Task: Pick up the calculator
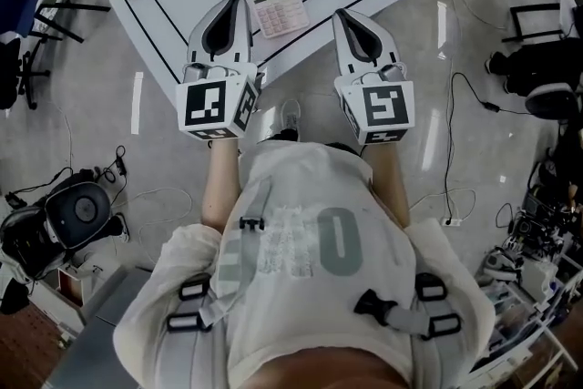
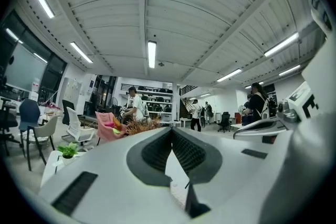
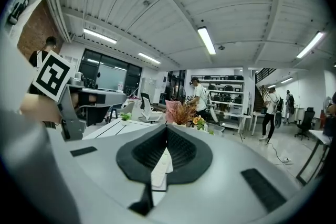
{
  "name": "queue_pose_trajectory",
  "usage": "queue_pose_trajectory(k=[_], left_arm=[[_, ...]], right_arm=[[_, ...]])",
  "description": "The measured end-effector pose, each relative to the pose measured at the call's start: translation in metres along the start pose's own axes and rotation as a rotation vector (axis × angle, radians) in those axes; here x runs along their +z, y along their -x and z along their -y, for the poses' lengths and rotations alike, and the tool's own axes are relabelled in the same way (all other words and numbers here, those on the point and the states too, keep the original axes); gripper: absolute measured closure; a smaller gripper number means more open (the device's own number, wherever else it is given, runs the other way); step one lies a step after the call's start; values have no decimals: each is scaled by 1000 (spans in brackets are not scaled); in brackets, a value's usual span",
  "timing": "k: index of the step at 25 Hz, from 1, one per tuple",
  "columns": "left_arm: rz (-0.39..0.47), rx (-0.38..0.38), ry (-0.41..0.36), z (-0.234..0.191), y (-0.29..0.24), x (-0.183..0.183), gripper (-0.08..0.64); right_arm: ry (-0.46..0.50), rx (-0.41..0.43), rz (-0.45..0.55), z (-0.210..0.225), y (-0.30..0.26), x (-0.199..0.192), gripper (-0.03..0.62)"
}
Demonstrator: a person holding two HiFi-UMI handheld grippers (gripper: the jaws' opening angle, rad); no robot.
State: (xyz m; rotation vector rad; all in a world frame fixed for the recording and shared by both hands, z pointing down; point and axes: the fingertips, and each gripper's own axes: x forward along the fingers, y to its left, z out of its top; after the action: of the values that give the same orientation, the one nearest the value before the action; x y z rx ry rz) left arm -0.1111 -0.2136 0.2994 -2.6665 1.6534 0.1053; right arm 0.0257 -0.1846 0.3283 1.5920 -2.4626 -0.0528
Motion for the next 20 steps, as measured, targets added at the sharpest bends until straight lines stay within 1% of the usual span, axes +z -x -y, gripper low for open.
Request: queue_pose_trajectory(k=[2, 5, 8, 11, 14, 20], left_arm=[[3, -11, 4, -7, -10, -1, 540], [12, -25, 12, -18, -26, 0, 540], [-8, -27, 8, -23, -30, -7, 540], [-15, -8, 13, -28, -33, -11, 540], [-9, 9, 26, -28, -38, -8, 540], [-7, 30, -1, -20, -44, 2, 540]], right_arm=[[-2, -4, 1, 2, -13, 1, 588], [21, -12, 14, 6, -31, 8, 588], [26, -13, 16, 7, -38, 8, 588], [11, 6, 25, 8, -47, 8, 588], [19, 36, 39, 7, -58, 13, 588], [-2, 84, 74, 6, -71, 30, 588]])
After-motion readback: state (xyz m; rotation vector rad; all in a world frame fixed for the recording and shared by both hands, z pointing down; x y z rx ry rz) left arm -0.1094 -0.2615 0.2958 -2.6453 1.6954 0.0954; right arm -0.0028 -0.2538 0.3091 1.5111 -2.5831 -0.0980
